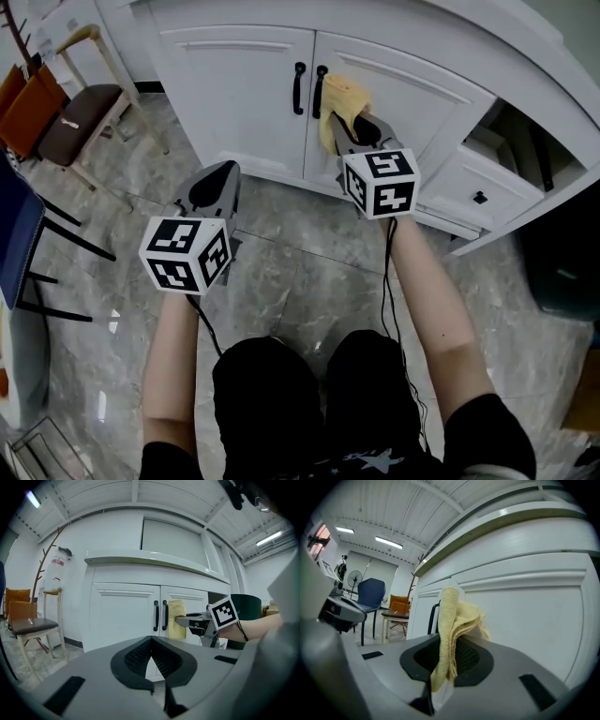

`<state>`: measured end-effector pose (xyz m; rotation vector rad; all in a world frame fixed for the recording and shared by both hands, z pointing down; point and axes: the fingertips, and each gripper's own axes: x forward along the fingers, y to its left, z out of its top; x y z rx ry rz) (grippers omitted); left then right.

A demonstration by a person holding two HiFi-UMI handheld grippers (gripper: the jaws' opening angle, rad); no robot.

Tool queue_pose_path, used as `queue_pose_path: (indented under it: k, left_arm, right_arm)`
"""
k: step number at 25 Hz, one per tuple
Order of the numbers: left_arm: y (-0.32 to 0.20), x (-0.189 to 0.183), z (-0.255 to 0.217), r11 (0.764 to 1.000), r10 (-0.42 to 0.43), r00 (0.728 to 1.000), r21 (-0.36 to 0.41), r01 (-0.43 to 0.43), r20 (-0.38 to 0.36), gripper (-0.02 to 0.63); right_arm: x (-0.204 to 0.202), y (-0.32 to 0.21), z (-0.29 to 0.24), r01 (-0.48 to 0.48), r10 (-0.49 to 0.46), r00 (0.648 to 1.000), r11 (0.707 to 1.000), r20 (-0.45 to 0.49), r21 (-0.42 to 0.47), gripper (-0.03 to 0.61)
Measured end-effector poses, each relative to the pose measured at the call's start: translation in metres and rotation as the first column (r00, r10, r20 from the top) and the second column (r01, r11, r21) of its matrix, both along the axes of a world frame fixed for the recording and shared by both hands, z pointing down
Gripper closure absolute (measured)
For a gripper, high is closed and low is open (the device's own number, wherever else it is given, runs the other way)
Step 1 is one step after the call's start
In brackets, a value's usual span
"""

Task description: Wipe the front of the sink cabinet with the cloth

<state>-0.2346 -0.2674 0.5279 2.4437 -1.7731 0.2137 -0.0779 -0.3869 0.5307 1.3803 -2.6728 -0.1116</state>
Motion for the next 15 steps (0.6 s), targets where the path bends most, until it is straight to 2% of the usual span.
queue_pose_path:
  k: [6, 15]
  left_arm:
    - [0.001, 0.002, 0.005, 1.000, 0.011, 1.000, -0.007, -0.011, 0.000, 0.597]
    - [-0.003, 0.046, 0.009, 0.996, 0.091, 0.996, -0.023, -0.090, 0.014, 0.597]
  right_arm:
    - [0.021, -0.001, 0.005, -0.069, 0.069, 0.997, 0.998, -0.019, -0.006, 0.515]
    - [0.112, 0.007, 0.011, -0.218, 0.218, 0.976, 0.976, -0.006, -0.026, 0.515]
